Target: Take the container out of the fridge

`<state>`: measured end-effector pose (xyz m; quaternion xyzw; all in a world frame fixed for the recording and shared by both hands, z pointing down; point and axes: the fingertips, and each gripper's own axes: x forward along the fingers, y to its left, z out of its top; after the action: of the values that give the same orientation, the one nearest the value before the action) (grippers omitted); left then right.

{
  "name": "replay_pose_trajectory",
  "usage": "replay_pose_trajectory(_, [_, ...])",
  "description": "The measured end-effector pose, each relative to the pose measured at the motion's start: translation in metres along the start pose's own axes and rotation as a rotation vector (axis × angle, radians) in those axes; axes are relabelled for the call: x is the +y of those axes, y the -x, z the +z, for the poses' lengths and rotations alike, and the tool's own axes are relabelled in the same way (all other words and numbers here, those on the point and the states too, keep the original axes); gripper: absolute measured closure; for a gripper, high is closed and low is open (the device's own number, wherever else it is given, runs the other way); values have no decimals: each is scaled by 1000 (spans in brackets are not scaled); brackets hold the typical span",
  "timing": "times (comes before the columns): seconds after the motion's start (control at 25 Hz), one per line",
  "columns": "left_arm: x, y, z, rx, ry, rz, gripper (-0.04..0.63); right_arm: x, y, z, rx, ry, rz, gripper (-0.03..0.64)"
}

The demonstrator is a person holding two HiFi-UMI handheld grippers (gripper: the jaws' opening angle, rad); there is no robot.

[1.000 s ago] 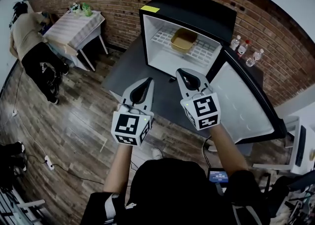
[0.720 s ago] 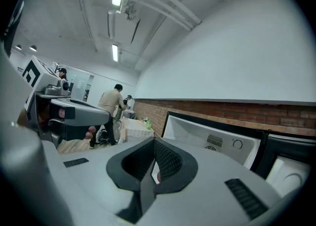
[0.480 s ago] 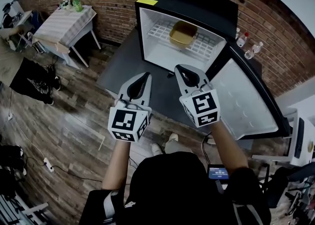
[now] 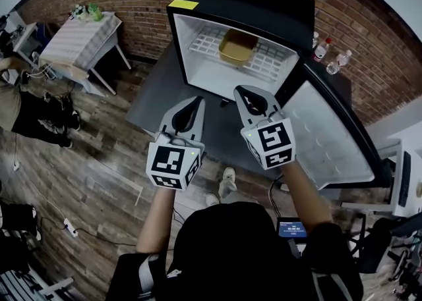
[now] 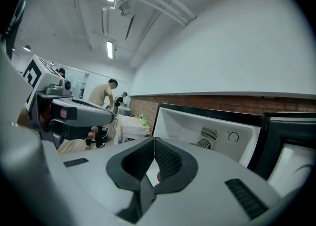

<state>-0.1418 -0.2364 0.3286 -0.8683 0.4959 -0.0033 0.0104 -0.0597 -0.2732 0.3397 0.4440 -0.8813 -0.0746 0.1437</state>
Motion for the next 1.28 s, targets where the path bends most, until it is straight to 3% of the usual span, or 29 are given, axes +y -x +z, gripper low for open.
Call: replay_pose_trajectory(1.28, [9, -156, -57, 98, -50, -133, 582, -73, -69, -67, 101, -88, 15, 575])
